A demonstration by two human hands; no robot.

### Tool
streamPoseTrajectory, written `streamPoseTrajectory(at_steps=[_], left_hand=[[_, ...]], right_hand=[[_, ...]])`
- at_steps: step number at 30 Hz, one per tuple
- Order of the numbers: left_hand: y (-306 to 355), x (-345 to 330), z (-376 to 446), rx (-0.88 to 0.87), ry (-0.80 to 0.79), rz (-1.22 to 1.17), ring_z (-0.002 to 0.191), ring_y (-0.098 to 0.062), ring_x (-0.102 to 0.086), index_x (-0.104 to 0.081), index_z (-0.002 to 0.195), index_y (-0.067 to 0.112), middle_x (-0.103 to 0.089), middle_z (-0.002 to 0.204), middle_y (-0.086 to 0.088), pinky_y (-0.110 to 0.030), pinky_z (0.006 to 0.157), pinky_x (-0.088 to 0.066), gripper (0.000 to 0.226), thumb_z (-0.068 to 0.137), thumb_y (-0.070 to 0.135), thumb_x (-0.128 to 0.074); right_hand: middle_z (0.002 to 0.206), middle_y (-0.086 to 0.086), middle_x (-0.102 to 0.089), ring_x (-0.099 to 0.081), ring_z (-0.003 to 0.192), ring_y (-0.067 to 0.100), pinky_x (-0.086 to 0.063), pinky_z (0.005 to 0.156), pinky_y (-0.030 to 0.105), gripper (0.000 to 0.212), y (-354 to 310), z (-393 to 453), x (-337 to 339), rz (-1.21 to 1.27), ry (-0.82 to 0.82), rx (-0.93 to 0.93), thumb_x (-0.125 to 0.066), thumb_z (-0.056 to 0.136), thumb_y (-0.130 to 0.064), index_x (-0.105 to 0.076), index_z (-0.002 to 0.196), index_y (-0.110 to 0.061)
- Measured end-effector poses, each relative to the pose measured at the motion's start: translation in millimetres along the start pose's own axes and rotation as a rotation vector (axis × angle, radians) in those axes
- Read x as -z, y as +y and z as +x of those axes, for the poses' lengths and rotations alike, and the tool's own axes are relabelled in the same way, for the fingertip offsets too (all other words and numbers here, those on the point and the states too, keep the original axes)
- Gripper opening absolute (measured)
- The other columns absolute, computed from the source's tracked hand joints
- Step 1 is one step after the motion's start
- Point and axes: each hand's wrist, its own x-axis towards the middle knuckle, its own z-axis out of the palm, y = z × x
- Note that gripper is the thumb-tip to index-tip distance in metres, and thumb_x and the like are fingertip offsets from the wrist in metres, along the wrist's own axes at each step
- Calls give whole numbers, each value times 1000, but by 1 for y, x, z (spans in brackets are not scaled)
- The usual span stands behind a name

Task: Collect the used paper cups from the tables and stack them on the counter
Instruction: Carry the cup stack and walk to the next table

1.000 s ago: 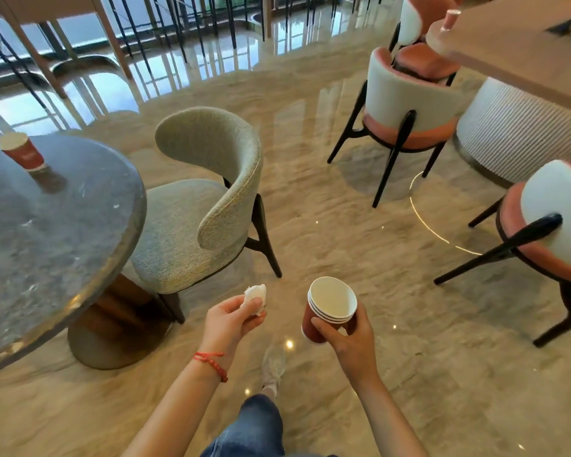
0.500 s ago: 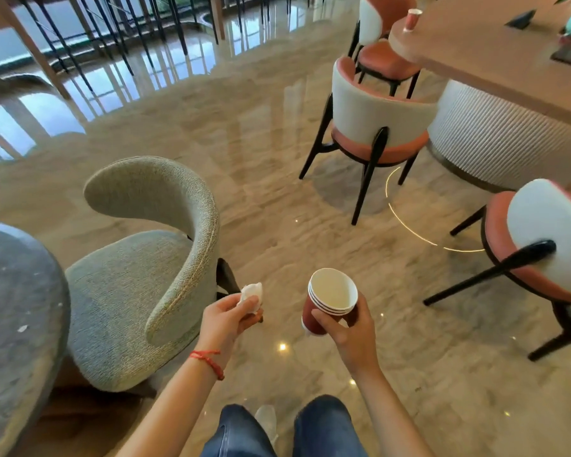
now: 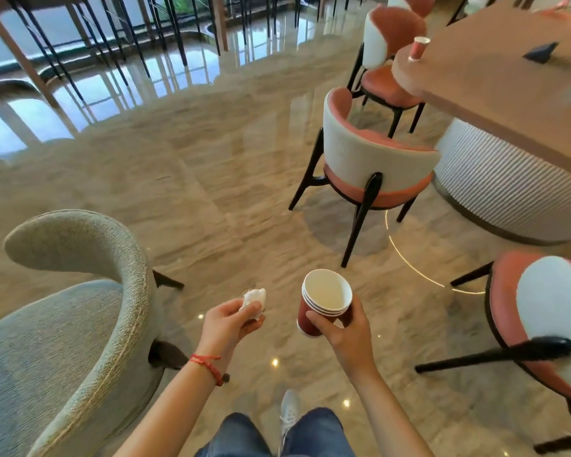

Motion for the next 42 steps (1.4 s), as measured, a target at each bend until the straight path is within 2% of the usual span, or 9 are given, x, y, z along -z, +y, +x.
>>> streamPoseTrajectory(at_steps=[3,9,15,19,23,25,34,37,42], left_hand=[[17,-27,24,-24,29,-6,66,-14,-67,-68,73,10,-68,76,-9,-17,54,-54,11,81,3,-64],[42,-54,78,-14,51,-36,65,-13,-70,-72,73,12,-72,68,-3,-17,56,-53,11,79,4,-66],[86,-56,167,-33,76,-84,64,-12,-69,-70,80,4,-72,65,-3,-18,57,-54,6,80,2,-65],[131,-51,230,-50,132,-152,61,-10,-68,-69,76,7,-70,63,-3,-18,55,-54,11,82,-1,-62],[179,-40,284,-66,182,-190,61,-10,-67,-69,79,4,-69,65,-4,-19,57,-55,9,82,-1,-62],[201,-33,307,-78,210,-194,62,-11,-67,-68,80,4,-68,69,-6,-19,58,-56,9,82,-1,-61],[266,-2,393,-100,370,-315,72,-16,-63,-66,83,0,-64,78,-11,-18,60,-56,5,83,0,-61],[287,7,424,-124,432,-344,70,-14,-63,-66,86,-4,-63,78,-11,-18,60,-56,7,82,0,-61],[339,16,480,-183,525,-430,59,-7,-65,-65,81,-1,-62,76,-12,-16,57,-54,5,83,0,-61]], right_hand=[[103,-19,-67,-62,100,3,-51,82,19,56,-7,48,10,-6,-36,3,-86,64,-18,-57,107,-36],[103,-21,-67,-62,98,-2,-49,79,12,59,-15,125,5,-3,-55,4,-88,57,-30,-57,107,-34],[104,-19,-67,-61,100,1,-50,80,16,57,-16,221,-33,-12,-110,-9,-87,62,-20,-57,108,-34],[107,-12,-66,-61,102,1,-49,88,25,56,-27,291,-76,-33,-164,-1,-84,64,-13,-56,108,-34],[110,-13,-64,-60,104,2,-49,91,27,60,-50,359,-122,-39,-217,-10,-82,56,-36,-55,109,-35],[111,-15,-63,-59,105,0,-49,91,26,61,-59,390,-144,-49,-244,-2,-81,55,-40,-54,110,-37],[103,-14,-67,-62,98,-1,-49,85,25,55,-81,510,-236,-63,-390,12,-85,56,-29,-58,104,-35],[100,-13,-68,-63,96,2,-49,82,22,51,-85,558,-271,-62,-461,30,-84,64,-12,-59,102,-33],[100,-20,-68,-62,97,0,-49,79,13,55,-101,639,-332,-52,-608,57,-83,66,-6,-57,106,-34]])
